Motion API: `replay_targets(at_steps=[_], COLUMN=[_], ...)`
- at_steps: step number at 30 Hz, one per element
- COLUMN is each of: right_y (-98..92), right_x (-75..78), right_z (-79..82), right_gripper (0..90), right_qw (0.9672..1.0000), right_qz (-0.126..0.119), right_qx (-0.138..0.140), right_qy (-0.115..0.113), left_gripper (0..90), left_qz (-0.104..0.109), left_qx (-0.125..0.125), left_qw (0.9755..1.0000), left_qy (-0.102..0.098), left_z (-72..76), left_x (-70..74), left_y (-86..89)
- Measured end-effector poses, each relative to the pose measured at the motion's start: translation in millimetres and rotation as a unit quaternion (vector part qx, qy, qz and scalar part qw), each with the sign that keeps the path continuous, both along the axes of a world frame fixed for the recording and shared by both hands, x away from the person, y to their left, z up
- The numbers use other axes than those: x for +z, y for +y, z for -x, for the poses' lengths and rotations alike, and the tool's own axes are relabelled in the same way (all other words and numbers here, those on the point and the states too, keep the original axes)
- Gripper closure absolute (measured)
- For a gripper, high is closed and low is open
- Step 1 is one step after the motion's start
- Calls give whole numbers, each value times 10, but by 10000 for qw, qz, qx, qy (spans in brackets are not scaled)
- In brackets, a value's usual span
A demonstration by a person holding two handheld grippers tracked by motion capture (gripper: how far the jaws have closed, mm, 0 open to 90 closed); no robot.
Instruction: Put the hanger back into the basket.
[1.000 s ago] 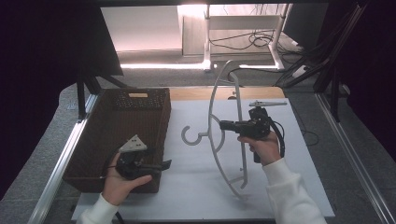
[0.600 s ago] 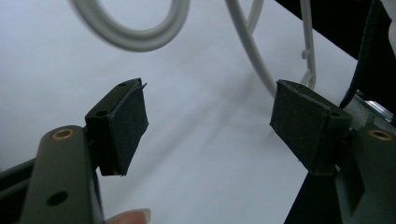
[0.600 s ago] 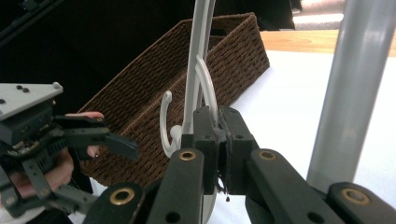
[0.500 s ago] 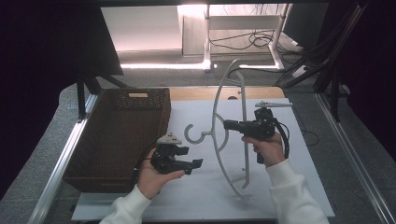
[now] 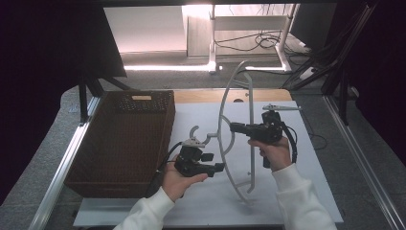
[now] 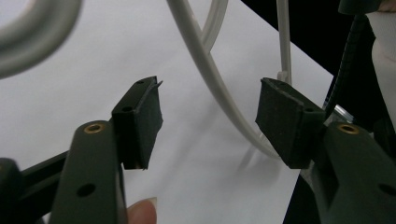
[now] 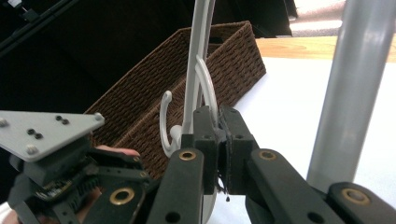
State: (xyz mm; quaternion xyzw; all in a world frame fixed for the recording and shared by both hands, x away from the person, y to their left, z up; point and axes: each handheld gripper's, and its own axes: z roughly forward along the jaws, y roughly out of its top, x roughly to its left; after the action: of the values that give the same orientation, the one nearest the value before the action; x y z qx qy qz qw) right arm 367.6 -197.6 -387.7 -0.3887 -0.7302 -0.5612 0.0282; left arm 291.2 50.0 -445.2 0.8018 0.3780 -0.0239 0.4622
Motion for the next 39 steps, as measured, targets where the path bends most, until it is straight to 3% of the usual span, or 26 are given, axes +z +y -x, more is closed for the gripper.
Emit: replay_targets(at_steps=[8,11,15,18,24,28,35,39], right_y=[-5,-5,-8,-14,-25,-63,-96,-96], right_x=[-2,-3,-14,-27,-37,-17,-15,-2], right_z=[-4,-3,-8,-16,-22,-18,-19,2], right_gripper=[865,865,864,864,858,854,841,821], right_qw=[9999,9999,9999,9999,9998,9996,9995,9997], right_qz=[-103,-116,-97,-116,-201,-293,-302,-100], right_qx=[-16,-19,-37,-37,-11,-26,-97,-159], right_qy=[4,7,-14,9,33,27,-9,-159], left_gripper=[541,580,698,724,764,804,815,818], left_qz=[136,81,93,252,458,765,834,860], left_qx=[31,73,53,44,81,185,267,325], left_qw=[9999,9999,9999,9992,9975,9940,9934,9934], left_qy=[61,93,119,321,536,755,738,689], left_z=[-48,-54,-62,-103,-146,-190,-195,-196], left_x=[-76,-101,-124,-147,-149,-134,-88,-68], left_y=[-114,-169,-191,-159,-67,47,128,164])
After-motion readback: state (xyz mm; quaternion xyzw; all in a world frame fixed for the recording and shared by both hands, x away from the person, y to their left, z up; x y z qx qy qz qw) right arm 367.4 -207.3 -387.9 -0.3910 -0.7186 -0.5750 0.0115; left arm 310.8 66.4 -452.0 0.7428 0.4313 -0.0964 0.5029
